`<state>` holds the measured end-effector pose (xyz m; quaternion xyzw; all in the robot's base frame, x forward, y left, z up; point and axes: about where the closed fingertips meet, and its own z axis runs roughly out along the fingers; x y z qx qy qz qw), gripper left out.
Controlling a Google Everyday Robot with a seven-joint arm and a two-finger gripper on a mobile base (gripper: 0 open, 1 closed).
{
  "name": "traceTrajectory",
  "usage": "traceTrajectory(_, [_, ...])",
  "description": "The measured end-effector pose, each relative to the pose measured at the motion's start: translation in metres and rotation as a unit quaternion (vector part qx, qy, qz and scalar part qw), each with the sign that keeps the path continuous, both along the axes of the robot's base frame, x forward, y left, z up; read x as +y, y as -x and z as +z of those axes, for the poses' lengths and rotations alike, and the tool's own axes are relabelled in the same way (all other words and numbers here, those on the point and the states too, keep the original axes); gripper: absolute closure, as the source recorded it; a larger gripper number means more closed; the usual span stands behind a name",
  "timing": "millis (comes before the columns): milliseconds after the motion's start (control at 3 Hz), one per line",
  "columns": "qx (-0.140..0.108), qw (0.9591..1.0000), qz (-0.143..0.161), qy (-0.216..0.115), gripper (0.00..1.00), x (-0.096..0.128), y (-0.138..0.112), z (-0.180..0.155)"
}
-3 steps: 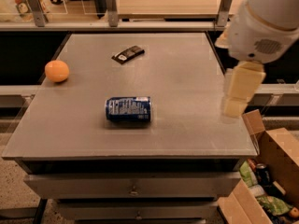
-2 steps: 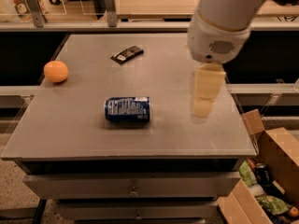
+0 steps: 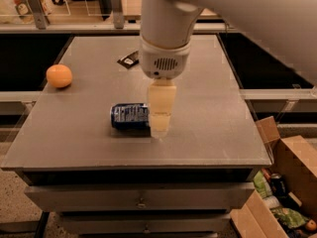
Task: Place pepsi can upright
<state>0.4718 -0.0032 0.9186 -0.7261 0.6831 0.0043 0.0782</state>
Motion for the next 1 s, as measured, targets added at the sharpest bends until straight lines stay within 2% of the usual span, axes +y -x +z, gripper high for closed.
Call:
traceTrajectory(333, [0.017,0.9998,0.008,-0.011,0.00,0.024,-0.009,-0.025])
traceTrajectory(1000, [0.034,0.9982,0.038,-0.032,0.00,0.057,-0.021,-0.072])
